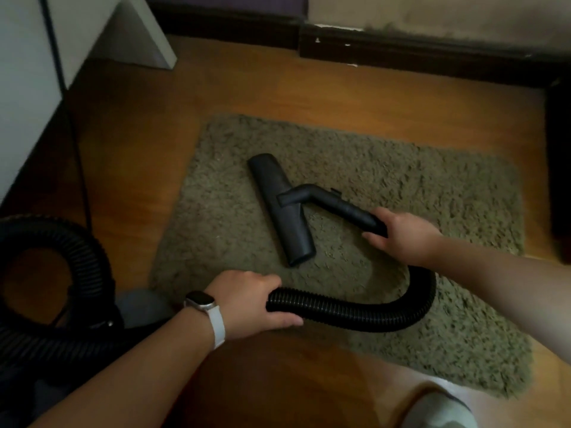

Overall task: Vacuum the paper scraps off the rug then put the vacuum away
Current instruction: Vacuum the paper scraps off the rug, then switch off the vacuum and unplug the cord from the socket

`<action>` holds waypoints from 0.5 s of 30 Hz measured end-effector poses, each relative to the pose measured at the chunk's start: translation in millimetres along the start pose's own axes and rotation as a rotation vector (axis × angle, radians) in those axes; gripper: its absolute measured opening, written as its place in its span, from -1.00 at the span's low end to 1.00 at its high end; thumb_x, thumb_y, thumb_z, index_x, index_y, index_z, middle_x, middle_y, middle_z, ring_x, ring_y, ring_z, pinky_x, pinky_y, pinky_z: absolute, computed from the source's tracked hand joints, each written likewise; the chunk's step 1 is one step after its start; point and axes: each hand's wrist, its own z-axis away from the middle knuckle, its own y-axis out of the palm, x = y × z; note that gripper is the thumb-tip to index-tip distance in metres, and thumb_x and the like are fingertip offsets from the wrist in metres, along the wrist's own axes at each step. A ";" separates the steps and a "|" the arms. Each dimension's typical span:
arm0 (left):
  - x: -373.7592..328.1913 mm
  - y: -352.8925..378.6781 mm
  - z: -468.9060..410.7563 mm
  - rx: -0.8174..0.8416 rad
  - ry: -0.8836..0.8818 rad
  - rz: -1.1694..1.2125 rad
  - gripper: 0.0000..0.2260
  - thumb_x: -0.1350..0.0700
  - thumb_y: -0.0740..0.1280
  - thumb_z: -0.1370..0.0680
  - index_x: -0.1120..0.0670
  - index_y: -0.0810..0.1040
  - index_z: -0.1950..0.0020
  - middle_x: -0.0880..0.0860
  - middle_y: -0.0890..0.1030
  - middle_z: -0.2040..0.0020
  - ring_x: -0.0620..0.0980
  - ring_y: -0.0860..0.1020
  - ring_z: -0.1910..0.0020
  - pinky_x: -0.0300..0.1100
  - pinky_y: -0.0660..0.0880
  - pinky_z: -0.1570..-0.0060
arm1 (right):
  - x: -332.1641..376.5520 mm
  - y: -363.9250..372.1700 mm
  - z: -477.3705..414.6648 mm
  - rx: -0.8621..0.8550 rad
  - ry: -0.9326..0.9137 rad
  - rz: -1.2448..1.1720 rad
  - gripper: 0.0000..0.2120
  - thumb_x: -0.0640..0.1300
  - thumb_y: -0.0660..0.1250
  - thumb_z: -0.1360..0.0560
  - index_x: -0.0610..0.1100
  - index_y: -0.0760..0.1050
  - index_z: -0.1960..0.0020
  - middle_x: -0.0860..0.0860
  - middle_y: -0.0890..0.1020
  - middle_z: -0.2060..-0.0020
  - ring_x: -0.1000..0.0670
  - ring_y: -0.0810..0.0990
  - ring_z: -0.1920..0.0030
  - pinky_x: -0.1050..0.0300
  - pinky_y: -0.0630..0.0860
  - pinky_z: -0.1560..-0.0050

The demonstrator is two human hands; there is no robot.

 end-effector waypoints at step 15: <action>-2.8 -55.5 43.4 -0.160 0.230 -0.180 -0.44 -0.46 0.04 -0.48 -0.07 0.46 -0.19 -0.11 0.53 0.09 -0.07 0.52 0.12 -0.07 0.51 0.17 | 41.6 -51.0 45.5 -0.059 -0.279 0.322 -0.42 0.29 0.13 -0.58 0.05 0.20 -0.52 0.05 0.39 -0.32 -0.02 0.43 -0.29 0.07 0.48 -0.24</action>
